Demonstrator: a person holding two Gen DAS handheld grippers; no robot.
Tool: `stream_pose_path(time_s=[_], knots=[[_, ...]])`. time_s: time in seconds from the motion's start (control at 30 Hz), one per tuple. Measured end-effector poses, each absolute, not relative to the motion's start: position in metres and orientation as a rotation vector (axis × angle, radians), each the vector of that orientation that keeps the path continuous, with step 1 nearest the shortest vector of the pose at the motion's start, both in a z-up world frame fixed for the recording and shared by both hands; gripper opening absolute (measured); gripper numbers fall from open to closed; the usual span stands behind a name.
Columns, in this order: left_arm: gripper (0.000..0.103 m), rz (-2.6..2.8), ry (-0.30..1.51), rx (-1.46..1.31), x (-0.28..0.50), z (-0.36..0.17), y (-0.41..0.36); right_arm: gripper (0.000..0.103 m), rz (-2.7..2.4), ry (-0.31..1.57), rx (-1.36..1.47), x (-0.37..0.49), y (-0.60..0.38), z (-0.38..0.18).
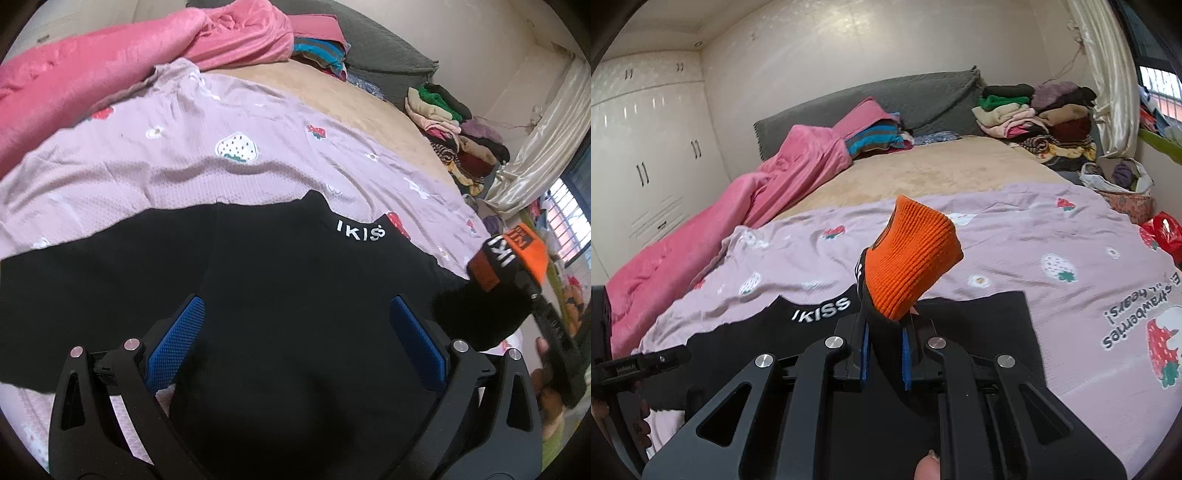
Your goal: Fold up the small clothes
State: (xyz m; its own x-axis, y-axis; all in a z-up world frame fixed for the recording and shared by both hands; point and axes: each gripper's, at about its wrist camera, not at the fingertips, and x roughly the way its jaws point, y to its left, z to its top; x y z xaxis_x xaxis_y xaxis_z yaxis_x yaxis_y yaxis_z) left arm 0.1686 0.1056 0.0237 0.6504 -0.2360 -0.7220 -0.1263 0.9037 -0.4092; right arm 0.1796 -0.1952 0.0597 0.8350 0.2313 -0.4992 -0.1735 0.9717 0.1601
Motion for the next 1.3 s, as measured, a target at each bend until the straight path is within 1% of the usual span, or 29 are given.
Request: stream_pose_path(time_s=[0.43,0.6,0.63,0.67,0.73,0.8,0.87,0.93,1.0,1.13,1.17,1.2,1.3], knots=[[0.094,-0.129,0.893,-0.586,0.174,0.007,0.125,0.012,0.306,0.608,0.023,0.180,-0.126,0.022],[0.094,-0.188,0.904,-0.653,0.180,-0.002,0.127,0.015,0.343,0.644,0.007,0.178,-0.099,0.004],[0.094,-0.192,0.909,-0.658,0.181,-0.004,0.127,0.017,0.349,0.648,0.006,0.177,-0.096,0.001],[0.094,-0.200,0.913,-0.665,0.181,-0.006,0.127,0.024,0.360,0.655,0.004,0.176,-0.092,-0.001],[0.094,-0.218,0.926,-0.684,0.184,-0.011,0.126,0.035,0.399,0.666,0.005,0.170,-0.085,-0.007],[0.093,-0.241,0.942,-0.706,0.186,-0.016,0.125,0.042,0.431,0.688,-0.017,0.164,-0.077,-0.012],[0.092,-0.258,0.957,-0.708,0.187,-0.020,0.122,0.056,0.467,0.710,-0.026,0.158,-0.072,-0.015],[0.091,-0.272,0.972,-0.701,0.188,-0.024,0.118,0.062,0.503,0.722,-0.046,0.146,-0.068,-0.018],[0.080,-0.283,0.988,-0.694,0.189,-0.028,0.113,0.063,0.520,0.730,-0.054,0.137,-0.070,-0.019],[0.072,-0.285,1.024,-0.654,0.191,-0.036,0.098,0.065,0.518,0.743,-0.047,0.122,-0.085,-0.017],[0.066,-0.286,1.029,-0.650,0.191,-0.038,0.096,0.065,0.510,0.739,-0.048,0.120,-0.089,-0.016],[0.057,-0.300,1.038,-0.653,0.193,-0.041,0.091,0.065,0.497,0.735,-0.050,0.118,-0.094,-0.015],[0.048,-0.316,1.062,-0.646,0.199,-0.049,0.075,0.065,0.453,0.724,-0.048,0.114,-0.113,-0.010]])
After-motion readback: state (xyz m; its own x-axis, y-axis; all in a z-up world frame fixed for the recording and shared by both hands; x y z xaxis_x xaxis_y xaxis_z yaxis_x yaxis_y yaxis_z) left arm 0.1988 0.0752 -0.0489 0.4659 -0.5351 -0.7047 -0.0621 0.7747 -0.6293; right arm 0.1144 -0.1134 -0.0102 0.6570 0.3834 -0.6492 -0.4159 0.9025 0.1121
